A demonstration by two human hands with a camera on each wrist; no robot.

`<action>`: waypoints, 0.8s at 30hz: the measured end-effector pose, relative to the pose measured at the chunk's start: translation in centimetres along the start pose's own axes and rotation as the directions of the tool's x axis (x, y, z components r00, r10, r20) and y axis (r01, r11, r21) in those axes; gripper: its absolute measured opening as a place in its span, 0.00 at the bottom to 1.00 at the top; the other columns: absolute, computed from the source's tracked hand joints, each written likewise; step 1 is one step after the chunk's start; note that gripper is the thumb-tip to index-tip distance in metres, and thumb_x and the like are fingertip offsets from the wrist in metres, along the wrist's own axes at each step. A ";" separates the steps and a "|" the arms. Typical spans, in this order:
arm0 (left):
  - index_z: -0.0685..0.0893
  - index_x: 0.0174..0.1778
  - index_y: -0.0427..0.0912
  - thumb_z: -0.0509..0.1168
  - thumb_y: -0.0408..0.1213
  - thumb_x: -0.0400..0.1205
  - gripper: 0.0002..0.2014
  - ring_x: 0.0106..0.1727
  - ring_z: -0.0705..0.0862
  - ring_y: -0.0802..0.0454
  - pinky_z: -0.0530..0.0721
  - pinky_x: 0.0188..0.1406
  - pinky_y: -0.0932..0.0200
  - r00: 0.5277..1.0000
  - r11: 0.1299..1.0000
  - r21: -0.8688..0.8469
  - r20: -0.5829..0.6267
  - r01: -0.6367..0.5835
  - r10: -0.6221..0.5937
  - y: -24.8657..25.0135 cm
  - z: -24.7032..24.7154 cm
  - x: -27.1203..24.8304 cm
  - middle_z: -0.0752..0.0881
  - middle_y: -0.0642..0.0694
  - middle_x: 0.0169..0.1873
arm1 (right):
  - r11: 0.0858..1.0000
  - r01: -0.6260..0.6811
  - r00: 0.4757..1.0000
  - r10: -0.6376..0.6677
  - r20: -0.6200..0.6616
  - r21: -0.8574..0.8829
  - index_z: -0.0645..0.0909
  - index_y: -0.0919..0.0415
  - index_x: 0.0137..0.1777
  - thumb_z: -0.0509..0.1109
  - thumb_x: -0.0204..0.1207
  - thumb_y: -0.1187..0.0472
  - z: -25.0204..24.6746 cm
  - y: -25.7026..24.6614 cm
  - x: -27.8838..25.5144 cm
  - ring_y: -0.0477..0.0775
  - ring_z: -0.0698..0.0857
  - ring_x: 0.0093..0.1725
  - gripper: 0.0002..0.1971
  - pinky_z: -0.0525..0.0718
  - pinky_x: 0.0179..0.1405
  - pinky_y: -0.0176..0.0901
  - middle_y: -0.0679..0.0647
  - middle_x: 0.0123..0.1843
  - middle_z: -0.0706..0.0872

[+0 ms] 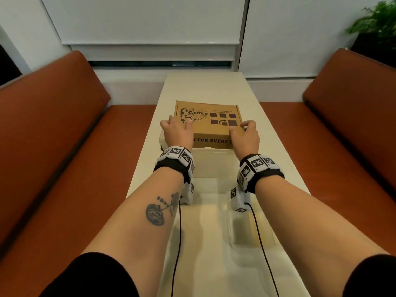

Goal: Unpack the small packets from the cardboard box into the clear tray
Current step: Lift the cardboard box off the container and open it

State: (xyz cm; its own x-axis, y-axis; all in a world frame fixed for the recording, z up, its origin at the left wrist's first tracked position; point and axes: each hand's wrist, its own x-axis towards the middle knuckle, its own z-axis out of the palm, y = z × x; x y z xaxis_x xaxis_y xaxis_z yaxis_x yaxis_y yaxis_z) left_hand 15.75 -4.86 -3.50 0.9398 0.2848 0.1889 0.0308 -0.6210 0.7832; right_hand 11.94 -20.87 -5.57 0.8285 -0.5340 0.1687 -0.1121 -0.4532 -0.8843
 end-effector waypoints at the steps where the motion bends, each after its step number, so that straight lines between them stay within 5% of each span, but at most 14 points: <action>1: 0.70 0.75 0.33 0.61 0.49 0.84 0.28 0.58 0.82 0.44 0.77 0.52 0.60 1.000 1.000 -0.019 0.002 -0.008 0.008 0.2 -0.2 -0.1 0.69 0.38 0.68 | 1.000 0.005 1.000 -0.005 -0.003 0.016 0.69 0.58 0.64 0.66 0.78 0.52 -0.1 -0.3 -0.1 0.56 0.79 0.56 0.19 0.82 0.56 0.48 0.60 0.62 0.79; 5: 0.71 0.73 0.34 0.62 0.48 0.84 0.27 0.58 0.79 0.45 0.76 0.54 0.62 0.999 0.994 -0.108 0.001 -0.034 0.035 0.7 -1.3 -0.4 0.68 0.39 0.68 | 0.998 0.037 0.999 -0.036 -0.022 0.048 0.68 0.60 0.71 0.64 0.80 0.53 -0.3 -1.5 -0.5 0.56 0.78 0.62 0.23 0.80 0.61 0.48 0.60 0.67 0.76; 12: 0.73 0.72 0.36 0.63 0.45 0.83 0.24 0.66 0.79 0.43 0.79 0.66 0.49 0.999 0.983 -0.182 -0.038 -0.035 0.029 0.6 -4.7 -1.3 0.79 0.40 0.66 | 0.995 0.097 0.995 -0.097 0.036 0.004 0.62 0.58 0.79 0.62 0.81 0.52 -0.7 -3.1 -2.8 0.53 0.73 0.66 0.28 0.71 0.61 0.43 0.58 0.71 0.72; 17: 0.75 0.67 0.37 0.64 0.44 0.83 0.20 0.64 0.80 0.44 0.81 0.63 0.48 0.999 0.986 -0.169 -0.047 -0.006 -0.002 -1.6 -7.4 -3.7 0.81 0.42 0.63 | 0.990 0.138 0.986 -0.139 0.090 0.023 0.66 0.58 0.77 0.63 0.81 0.53 -0.6 -3.3 -6.6 0.45 0.72 0.56 0.26 0.69 0.56 0.34 0.58 0.70 0.74; 24: 0.75 0.67 0.37 0.62 0.45 0.84 0.20 0.63 0.79 0.43 0.78 0.59 0.51 0.997 0.989 -0.141 -0.063 0.038 -0.047 -5.8 -9.2 -8.9 0.81 0.41 0.62 | 0.991 0.132 0.980 -0.133 0.149 0.012 0.66 0.61 0.76 0.65 0.80 0.54 -1.3 -2.7 -12.4 0.54 0.76 0.66 0.27 0.73 0.64 0.40 0.59 0.70 0.74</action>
State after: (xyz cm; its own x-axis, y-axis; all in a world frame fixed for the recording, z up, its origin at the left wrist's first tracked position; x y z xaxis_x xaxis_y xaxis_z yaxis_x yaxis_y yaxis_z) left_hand 4.03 2.90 -4.24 0.9140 0.3590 0.1890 0.0179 -0.5010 0.8652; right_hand 1.28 -13.99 -4.72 0.9085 -0.3567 0.2176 0.0053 -0.5110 -0.8596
